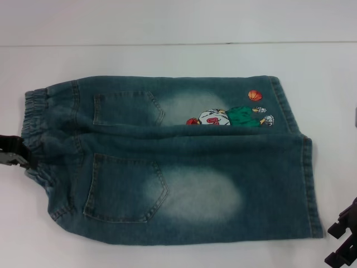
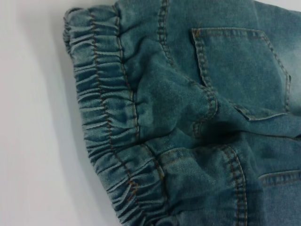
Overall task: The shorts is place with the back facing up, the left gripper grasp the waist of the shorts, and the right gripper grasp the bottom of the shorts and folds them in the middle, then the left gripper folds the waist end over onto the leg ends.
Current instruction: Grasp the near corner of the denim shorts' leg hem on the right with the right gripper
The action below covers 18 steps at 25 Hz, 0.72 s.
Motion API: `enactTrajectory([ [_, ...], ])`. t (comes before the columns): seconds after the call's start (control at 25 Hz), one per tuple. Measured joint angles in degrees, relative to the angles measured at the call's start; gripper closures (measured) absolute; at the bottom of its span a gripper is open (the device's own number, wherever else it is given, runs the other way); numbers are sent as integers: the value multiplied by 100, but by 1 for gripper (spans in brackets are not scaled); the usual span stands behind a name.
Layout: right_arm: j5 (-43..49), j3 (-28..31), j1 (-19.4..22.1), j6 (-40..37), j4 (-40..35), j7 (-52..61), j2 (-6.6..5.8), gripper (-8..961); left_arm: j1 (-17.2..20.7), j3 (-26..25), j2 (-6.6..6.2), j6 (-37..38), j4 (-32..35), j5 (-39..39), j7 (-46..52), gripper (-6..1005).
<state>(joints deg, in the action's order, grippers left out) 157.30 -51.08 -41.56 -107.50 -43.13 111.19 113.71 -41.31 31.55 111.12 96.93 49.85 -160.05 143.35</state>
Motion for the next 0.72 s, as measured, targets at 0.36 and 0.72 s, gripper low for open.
enactTrajectory([
  [0.36,10,-206,-59,216,7,162,105,54,10,-10,15,-48,-15,0,-1,960],
  [0.72,-17,-240,-123,291,-53,205,204,65,15,-10,40,-89,-21,0,-1,960],
])
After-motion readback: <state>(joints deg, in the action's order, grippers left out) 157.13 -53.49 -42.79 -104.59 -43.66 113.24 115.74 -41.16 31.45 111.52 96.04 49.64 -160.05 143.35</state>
